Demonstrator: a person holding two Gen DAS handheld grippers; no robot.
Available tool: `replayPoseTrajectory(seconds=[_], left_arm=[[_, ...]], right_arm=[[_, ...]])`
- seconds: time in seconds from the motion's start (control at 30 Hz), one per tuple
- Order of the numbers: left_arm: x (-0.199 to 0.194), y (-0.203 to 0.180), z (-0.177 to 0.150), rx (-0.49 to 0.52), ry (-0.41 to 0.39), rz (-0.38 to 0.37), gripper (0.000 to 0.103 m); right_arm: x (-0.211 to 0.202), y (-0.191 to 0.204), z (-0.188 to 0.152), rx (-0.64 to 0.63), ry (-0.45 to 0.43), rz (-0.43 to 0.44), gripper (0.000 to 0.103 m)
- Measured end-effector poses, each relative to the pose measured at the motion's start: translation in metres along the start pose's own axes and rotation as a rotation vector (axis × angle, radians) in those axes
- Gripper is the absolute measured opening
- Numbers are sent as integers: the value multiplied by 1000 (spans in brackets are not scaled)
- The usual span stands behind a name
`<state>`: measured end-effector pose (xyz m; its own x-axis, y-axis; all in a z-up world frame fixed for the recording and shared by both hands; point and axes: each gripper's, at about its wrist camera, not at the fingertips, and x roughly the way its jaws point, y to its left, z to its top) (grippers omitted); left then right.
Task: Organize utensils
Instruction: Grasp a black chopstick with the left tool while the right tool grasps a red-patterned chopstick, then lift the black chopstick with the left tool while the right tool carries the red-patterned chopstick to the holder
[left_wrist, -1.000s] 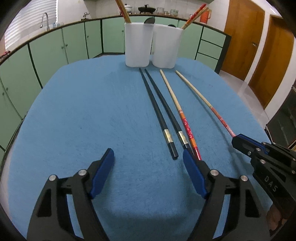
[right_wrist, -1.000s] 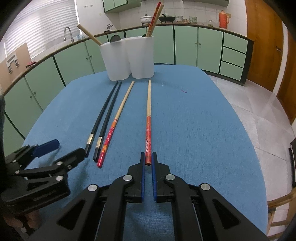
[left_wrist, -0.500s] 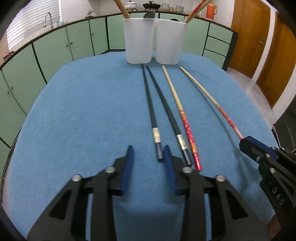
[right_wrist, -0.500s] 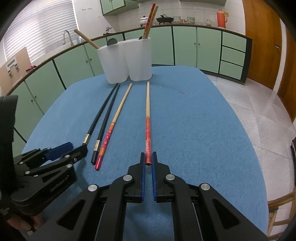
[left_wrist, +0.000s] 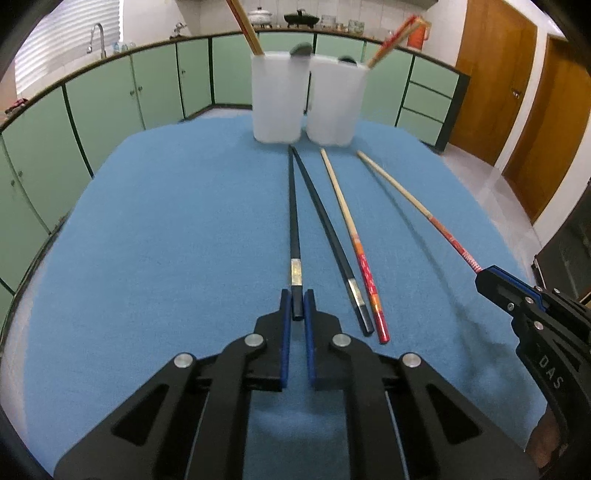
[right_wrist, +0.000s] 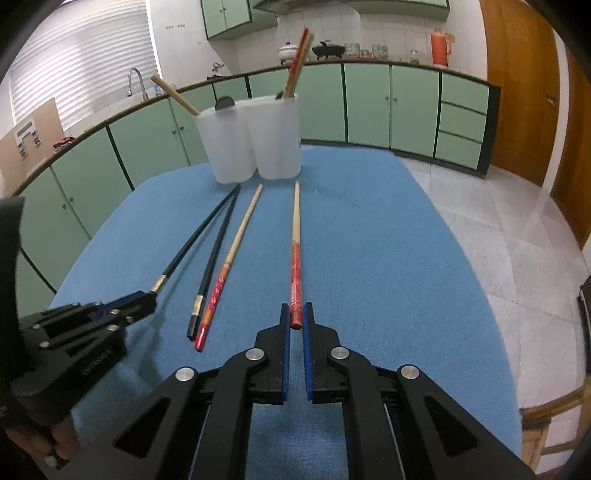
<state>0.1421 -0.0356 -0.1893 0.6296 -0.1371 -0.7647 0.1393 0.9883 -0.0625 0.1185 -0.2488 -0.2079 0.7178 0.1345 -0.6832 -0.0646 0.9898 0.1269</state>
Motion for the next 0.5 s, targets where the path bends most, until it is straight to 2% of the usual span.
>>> replayPoseTrajectory(seconds=[0.27,0.5], left_arm=[[-50,6,19,15,-133,16,6],[-87,5,47,13,-244,0,6]], right_arm=[[-28,6,20,-44,-82,-10,6],[-59,8,45,-74,-167,-6,6]])
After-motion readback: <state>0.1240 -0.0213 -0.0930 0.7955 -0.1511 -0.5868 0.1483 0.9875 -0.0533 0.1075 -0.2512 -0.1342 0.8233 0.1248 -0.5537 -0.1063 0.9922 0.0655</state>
